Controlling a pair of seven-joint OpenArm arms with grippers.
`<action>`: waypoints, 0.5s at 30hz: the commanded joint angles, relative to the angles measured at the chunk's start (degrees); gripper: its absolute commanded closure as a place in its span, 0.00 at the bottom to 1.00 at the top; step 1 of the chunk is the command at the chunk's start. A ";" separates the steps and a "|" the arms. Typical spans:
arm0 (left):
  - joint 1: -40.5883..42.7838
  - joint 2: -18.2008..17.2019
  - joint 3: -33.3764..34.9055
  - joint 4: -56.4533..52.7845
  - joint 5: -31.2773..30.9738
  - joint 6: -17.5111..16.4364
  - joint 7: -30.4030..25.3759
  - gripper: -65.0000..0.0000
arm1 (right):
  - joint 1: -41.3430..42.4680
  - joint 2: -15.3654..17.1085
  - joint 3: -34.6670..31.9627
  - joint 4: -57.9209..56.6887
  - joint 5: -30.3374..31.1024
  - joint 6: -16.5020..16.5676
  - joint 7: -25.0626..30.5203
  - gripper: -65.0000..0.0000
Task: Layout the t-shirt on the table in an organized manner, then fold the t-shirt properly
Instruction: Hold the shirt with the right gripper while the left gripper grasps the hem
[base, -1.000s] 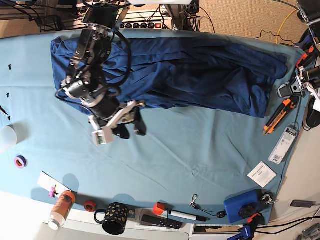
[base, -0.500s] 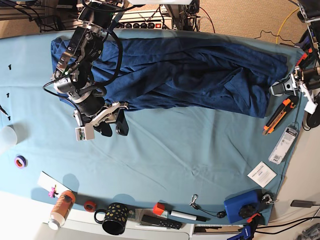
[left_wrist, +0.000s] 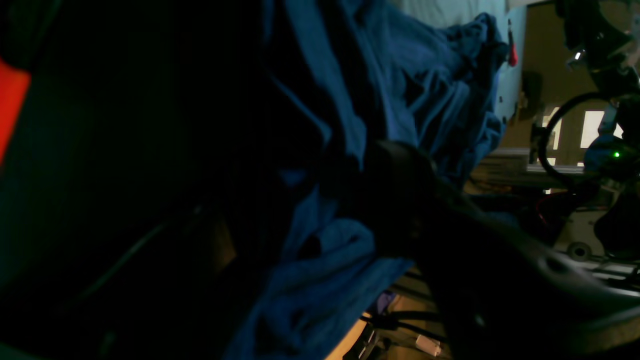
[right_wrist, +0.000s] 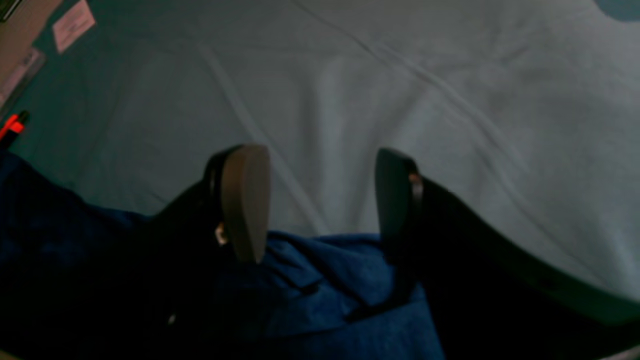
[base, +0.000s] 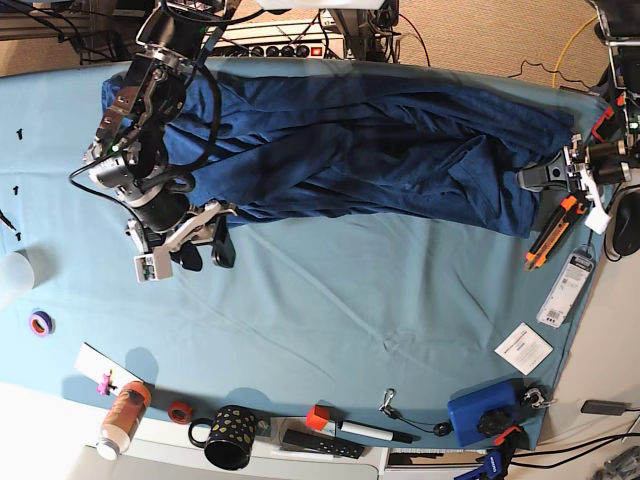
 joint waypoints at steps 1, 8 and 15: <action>0.68 0.94 0.72 -0.15 5.19 0.52 3.14 0.48 | 0.94 0.20 0.00 1.03 0.90 0.13 1.18 0.50; 0.68 2.12 0.74 -0.15 5.19 0.55 3.14 0.48 | 0.94 0.20 0.00 1.03 0.90 0.13 1.20 0.50; 0.68 2.54 0.74 0.20 5.19 0.50 3.14 0.48 | 0.94 0.22 0.00 1.03 0.85 0.13 1.20 0.50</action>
